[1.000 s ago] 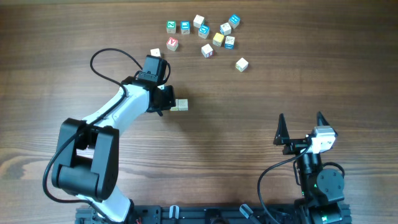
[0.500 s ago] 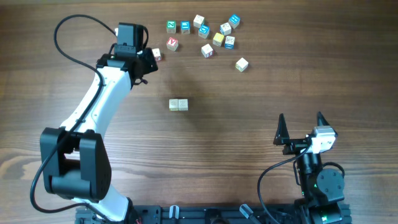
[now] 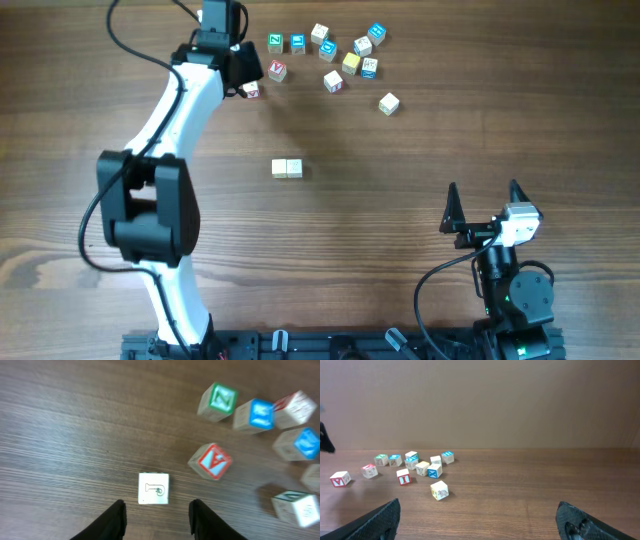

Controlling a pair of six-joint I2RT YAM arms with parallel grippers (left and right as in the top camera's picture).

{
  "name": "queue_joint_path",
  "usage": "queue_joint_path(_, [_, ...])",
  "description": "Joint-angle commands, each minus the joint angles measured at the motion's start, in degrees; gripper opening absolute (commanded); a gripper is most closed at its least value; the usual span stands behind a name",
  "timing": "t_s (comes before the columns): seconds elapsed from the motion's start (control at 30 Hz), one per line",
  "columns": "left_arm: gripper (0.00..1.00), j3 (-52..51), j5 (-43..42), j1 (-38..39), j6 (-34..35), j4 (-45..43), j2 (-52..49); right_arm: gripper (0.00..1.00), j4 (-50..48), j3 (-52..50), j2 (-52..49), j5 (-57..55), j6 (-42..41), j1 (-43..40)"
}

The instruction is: Form a horizontal line

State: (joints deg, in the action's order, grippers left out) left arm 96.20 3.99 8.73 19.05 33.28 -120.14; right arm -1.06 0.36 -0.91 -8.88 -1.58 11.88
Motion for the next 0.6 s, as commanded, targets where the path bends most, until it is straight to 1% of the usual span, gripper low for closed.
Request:
queue_joint_path(0.0, [0.47, 0.72, -0.52, 0.04, -0.2, -1.6, -3.45, 1.0, -0.17, -0.07, 0.26, -0.55, 0.5, -0.28])
queue_joint_path(0.13, [0.48, 0.59, -0.52, 0.04, -0.2, -4.83, -6.27, 1.0, -0.17, -0.04, 0.26, -0.55, 0.48, -0.28])
queue_joint_path(0.2, [0.42, 0.44, -0.55, 0.04, -0.2, -5.49, -7.19, 1.0, -0.17, -0.07, 0.26, -0.55, 0.5, -0.28])
queue_joint_path(0.27, [0.39, 0.44, -0.74, 0.04, -0.2, -5.25, -7.54, 1.0, -0.17, -0.04, 0.26, -0.55, 0.5, -0.28])
queue_joint_path(0.43, [0.38, 0.44, -1.4, 0.04, -0.22, -5.25, -9.66, 1.0, -0.17, -0.07, 0.26, -0.55, 0.5, -0.28])
queue_joint_path(0.57, [0.34, 0.44, -1.4, 0.04, -0.22, -5.22, -9.9, 1.0, -0.17, -0.07, 0.26, -0.55, 0.48, -0.28])
